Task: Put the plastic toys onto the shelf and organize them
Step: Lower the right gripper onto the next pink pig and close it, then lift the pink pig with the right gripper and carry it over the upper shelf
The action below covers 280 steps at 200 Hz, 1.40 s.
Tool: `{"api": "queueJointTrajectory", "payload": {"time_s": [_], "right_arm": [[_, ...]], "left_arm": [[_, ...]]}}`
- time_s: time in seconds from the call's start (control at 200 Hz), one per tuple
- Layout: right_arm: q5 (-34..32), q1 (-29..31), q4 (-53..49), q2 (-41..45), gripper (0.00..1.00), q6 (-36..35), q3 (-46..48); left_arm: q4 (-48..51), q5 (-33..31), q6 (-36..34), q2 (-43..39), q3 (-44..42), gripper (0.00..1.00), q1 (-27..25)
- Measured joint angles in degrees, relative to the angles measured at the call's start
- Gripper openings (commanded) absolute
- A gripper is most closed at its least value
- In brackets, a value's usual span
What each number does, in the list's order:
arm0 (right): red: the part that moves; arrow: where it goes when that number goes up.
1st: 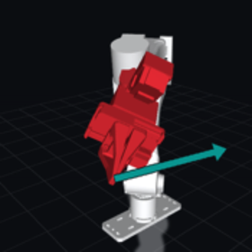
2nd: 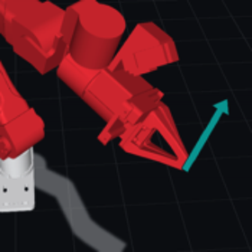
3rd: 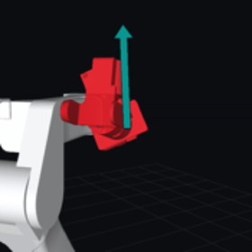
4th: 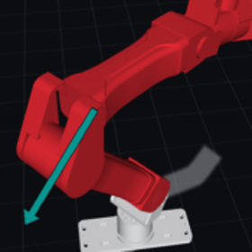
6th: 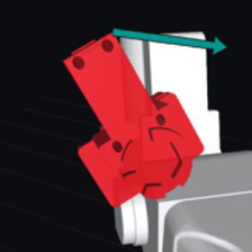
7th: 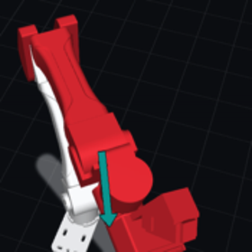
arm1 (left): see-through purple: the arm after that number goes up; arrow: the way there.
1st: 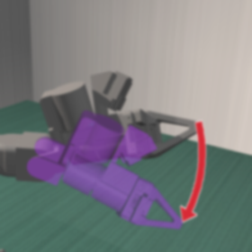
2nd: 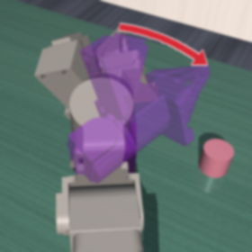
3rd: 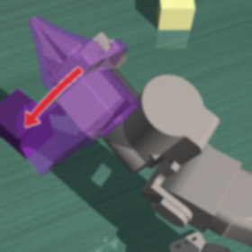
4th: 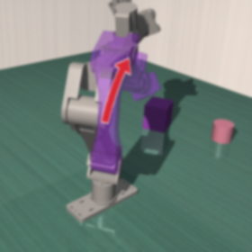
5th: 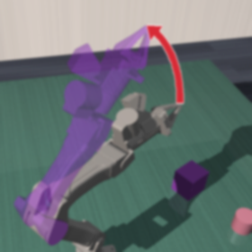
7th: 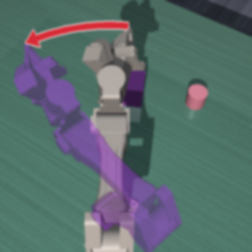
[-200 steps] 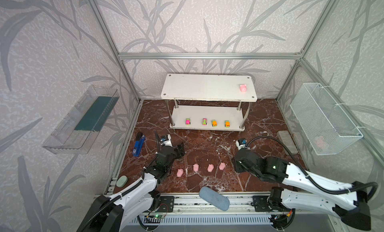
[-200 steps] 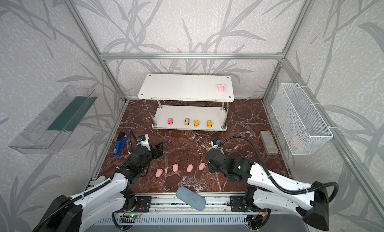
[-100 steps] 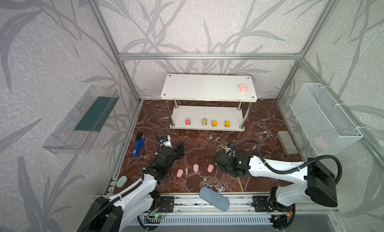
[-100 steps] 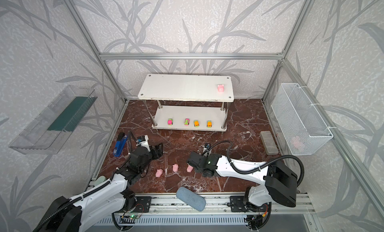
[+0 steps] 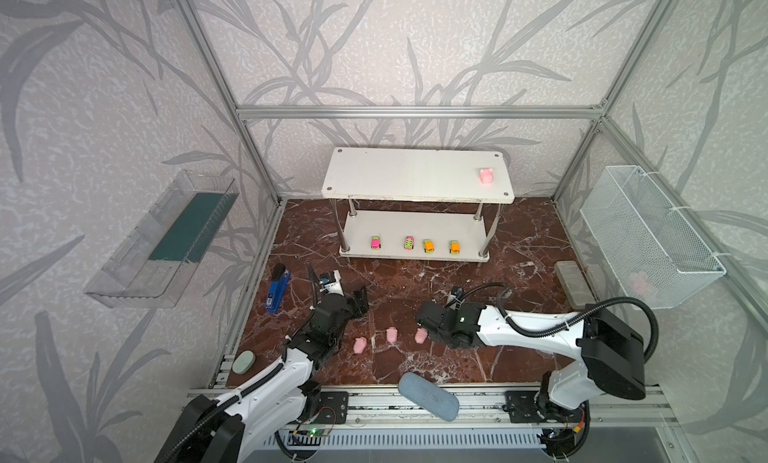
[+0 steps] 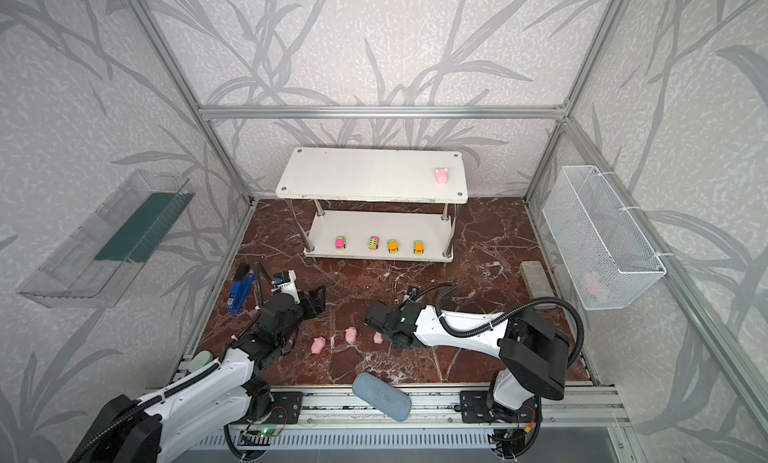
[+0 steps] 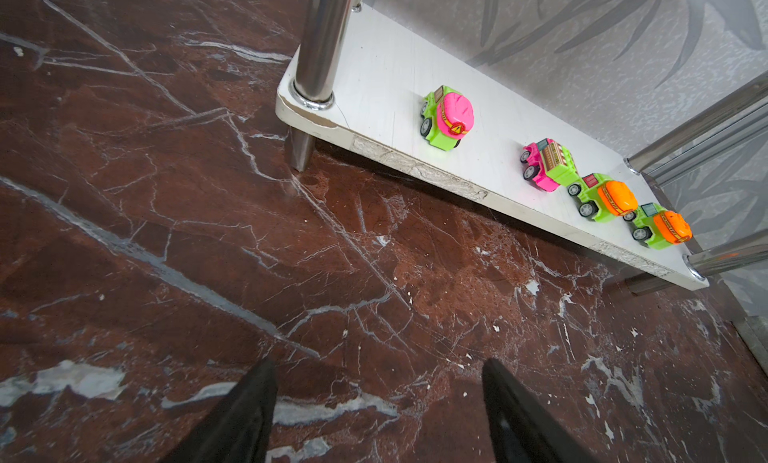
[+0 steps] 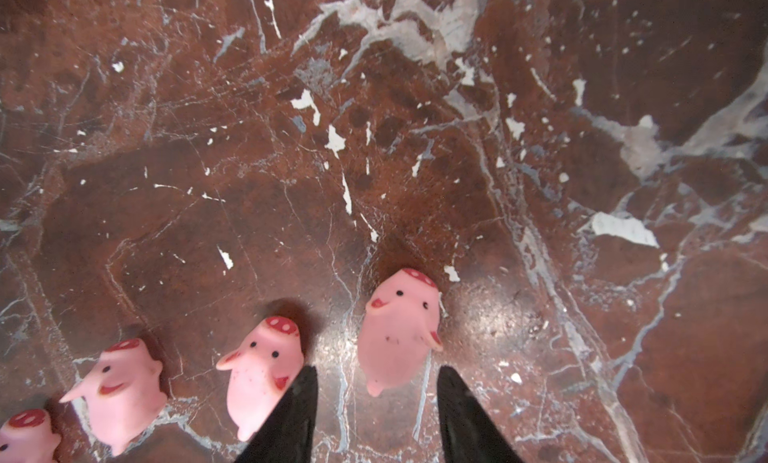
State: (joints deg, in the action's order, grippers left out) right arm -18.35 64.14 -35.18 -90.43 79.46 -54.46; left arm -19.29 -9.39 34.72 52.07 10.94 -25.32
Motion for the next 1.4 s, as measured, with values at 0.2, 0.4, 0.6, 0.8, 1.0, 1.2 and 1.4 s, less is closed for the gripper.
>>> {"api": "queueJointTrajectory", "payload": {"time_s": [0.2, 0.4, 0.6, 0.8, 1.0, 1.2, 1.4], "right_arm": [[0.5, -0.7, -0.3, -1.6, 0.48, 1.2, 0.0], [0.6, -1.9, -0.5, -3.7, 0.44, 1.3, 0.0], [1.5, -2.7, -0.8, -6.1, 0.37, 0.3, -0.2], [1.9, -3.1, -1.5, -6.7, 0.34, -3.9, -1.2], [1.3, -3.3, -4.3, -8.7, 0.32, -11.8, -4.3], [0.5, -3.3, -7.5, -10.6, 0.24, -18.9, -6.2], [-1.1, -3.3, -12.2, -5.0, 0.24, -24.1, -6.6]], "left_arm": [[0.0, 0.0, 0.0, 0.0, -0.1, 0.76, 0.0], [0.0, 0.0, 0.0, 0.0, -0.1, 0.76, 0.0], [0.0, 0.0, 0.0, 0.3, -0.1, 0.76, 0.0], [0.0, 0.0, 0.0, 0.7, -0.1, 0.76, 0.0], [0.0, 0.0, 0.0, 0.8, -0.1, 0.76, 0.0], [-0.1, 0.0, 0.0, 1.2, -0.1, 0.76, 0.0], [-0.1, -0.1, 0.0, 1.4, -0.1, 0.76, 0.0]]}}
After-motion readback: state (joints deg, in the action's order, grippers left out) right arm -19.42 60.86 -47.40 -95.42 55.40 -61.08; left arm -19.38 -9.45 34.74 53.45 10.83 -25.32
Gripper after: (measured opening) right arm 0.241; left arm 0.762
